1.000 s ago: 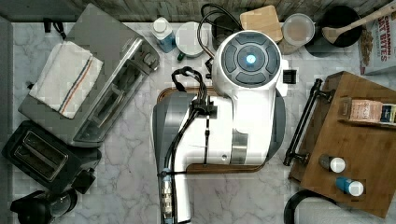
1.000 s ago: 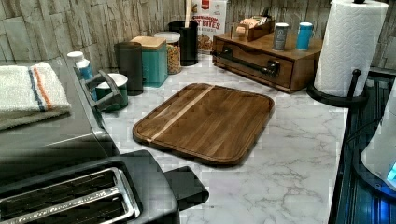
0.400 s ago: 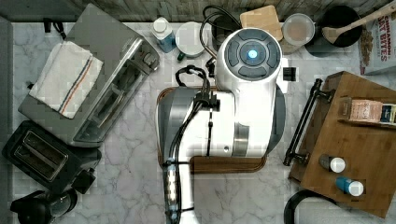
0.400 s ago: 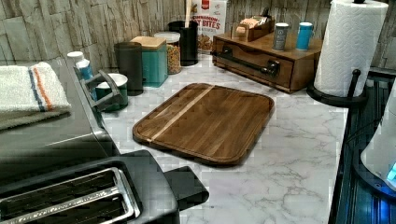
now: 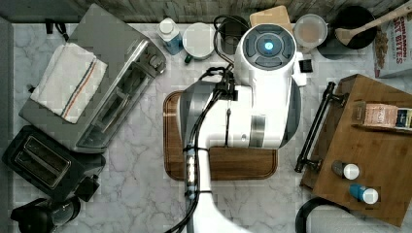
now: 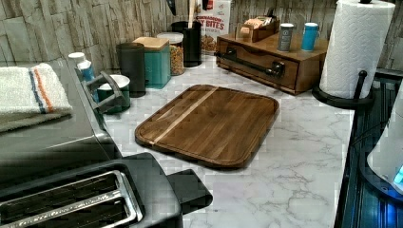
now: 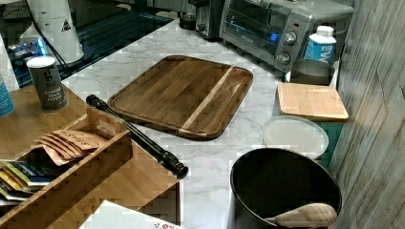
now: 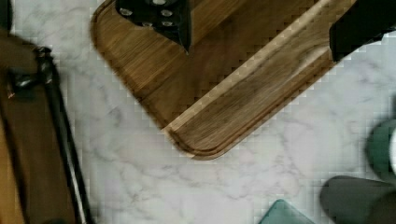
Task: Open the drawer.
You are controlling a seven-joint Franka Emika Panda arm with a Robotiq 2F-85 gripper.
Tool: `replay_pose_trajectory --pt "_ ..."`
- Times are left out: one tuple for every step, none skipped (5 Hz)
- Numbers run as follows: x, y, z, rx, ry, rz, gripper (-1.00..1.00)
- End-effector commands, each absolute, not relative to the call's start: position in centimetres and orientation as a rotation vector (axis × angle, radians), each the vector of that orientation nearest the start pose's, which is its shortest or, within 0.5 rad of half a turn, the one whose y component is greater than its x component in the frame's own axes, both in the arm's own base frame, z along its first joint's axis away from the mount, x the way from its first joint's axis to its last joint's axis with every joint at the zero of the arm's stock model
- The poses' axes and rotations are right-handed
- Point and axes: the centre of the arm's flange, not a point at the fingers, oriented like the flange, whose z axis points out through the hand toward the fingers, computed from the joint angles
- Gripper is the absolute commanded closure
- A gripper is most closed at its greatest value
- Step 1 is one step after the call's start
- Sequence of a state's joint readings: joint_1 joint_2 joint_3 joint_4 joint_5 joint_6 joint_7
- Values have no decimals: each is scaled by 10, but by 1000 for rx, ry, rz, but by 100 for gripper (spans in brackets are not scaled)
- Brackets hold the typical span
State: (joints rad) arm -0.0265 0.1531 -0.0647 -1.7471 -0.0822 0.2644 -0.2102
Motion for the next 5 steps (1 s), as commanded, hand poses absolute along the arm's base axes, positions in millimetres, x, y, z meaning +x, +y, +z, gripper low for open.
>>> replay_pose_trajectory --pt "572 -204 487 -3085 1010 -146 -100" --pt "571 -226 470 -3115 963 -139 -100" --pt "572 -237 453 -3145 934 -152 -100" --pt "569 -248 438 -3175 857 -141 -100" --pt "565 -251 422 -3181 801 -158 -100"
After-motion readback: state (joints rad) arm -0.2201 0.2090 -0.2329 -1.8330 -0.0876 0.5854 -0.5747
